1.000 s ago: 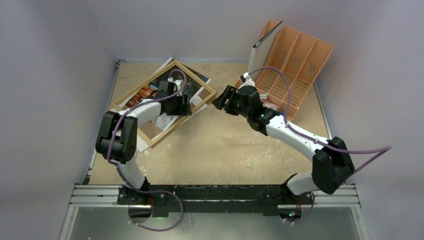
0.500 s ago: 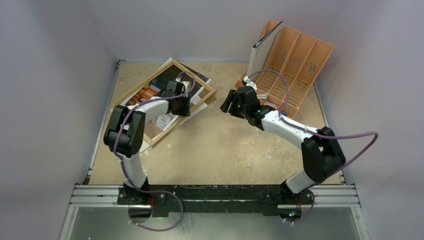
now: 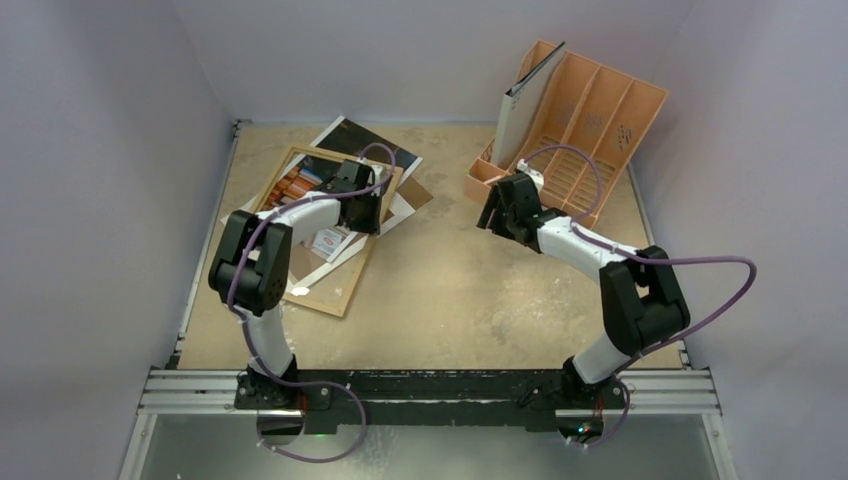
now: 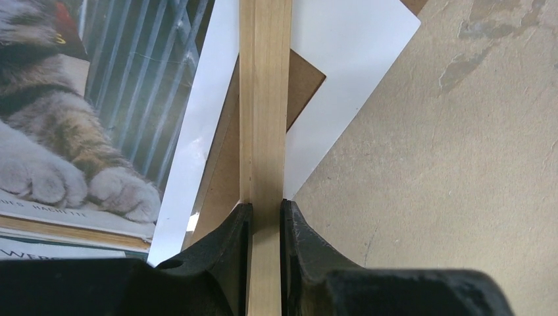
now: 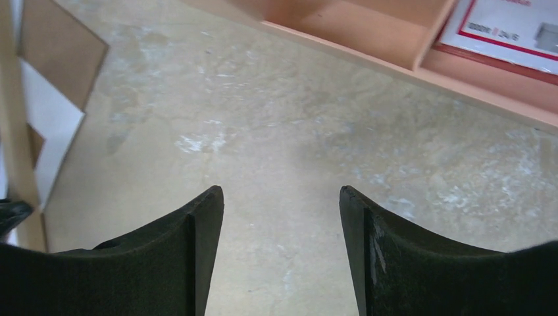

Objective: Put the photo into the frame

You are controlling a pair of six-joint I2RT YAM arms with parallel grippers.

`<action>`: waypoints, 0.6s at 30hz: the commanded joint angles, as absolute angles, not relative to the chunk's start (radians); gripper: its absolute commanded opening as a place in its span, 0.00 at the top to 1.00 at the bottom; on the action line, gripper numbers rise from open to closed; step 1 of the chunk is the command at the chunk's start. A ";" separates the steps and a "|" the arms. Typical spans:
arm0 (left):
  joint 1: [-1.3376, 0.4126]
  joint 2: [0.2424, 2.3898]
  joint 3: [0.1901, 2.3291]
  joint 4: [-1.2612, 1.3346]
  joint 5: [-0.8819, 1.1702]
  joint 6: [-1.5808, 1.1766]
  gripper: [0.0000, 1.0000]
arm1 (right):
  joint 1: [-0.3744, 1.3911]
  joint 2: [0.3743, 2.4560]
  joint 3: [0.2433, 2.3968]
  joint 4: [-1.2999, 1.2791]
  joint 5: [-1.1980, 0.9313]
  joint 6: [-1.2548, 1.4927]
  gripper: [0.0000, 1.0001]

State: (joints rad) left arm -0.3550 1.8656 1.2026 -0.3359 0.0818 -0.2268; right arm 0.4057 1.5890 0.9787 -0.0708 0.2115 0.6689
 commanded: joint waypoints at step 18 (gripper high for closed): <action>-0.360 1.773 1.289 -0.402 0.084 -0.248 0.63 | 0.148 1.687 0.942 -0.116 0.378 0.591 0.27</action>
State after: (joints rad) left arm -0.3561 1.8248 1.2350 -0.3946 0.0921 -0.2295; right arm 0.1833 1.6592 0.9089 -0.1116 0.3111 0.6216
